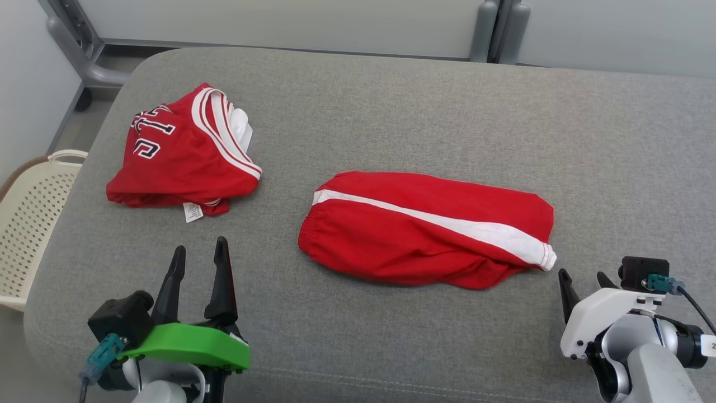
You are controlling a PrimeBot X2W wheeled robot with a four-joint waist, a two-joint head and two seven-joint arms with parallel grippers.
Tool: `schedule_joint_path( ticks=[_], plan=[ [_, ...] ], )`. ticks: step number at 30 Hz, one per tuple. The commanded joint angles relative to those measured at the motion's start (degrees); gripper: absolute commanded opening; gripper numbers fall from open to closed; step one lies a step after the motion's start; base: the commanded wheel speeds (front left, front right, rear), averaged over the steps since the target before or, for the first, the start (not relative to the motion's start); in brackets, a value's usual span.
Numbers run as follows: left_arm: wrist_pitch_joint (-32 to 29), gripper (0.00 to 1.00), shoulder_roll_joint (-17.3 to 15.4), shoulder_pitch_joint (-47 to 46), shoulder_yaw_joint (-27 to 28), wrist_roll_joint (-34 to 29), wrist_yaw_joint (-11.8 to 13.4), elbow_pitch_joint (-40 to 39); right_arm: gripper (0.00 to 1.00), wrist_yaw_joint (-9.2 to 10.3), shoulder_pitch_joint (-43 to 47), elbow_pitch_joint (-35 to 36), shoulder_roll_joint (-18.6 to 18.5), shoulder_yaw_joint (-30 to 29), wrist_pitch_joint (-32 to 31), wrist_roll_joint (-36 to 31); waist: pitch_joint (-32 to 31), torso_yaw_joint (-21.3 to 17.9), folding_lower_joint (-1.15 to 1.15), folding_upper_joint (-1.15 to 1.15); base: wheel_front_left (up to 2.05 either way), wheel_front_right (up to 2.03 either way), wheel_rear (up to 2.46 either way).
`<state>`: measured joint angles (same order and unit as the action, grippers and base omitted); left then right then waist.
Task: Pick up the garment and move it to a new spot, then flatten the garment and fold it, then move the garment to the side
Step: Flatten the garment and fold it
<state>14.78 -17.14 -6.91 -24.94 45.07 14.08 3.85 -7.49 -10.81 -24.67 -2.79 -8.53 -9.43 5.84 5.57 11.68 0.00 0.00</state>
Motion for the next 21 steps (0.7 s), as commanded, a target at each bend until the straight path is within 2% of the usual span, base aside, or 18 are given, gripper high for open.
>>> schedule_joint_path(
  ticks=[1, 4, 12, 21],
  plan=[
    [0.4, 1.00, 0.2, 0.9, 0.5, -1.1, -0.2, 0.0, 1.00, 0.00, 0.7, 0.3, -0.1, -0.1, 1.5, 1.8, -1.0, -0.8, 0.00, 0.00, 0.00, 0.00, 0.00],
    [0.4, 1.00, 0.7, 2.0, 1.5, -2.6, 0.5, 0.8, 1.00, 0.00, 1.0, 0.7, -0.2, -0.1, 4.9, 4.8, -2.0, -1.5, 0.00, 0.00, 0.00, 0.00, 0.00],
    [0.4, 1.00, 0.6, 4.2, 1.9, -4.4, 0.3, 3.1, 1.00, 0.00, 1.4, 1.9, -0.2, 2.3, 13.6, 9.3, -5.6, -3.3, 0.00, 0.00, 0.00, 0.00, 0.00],
    [0.4, 1.00, -1.1, 6.8, 2.8, -7.5, 1.7, 2.6, 1.00, 0.00, 4.3, 7.5, -0.2, 6.2, 19.8, 8.1, -8.8, -5.9, 0.00, 0.00, 0.00, 0.00, 0.00]
  ],
)
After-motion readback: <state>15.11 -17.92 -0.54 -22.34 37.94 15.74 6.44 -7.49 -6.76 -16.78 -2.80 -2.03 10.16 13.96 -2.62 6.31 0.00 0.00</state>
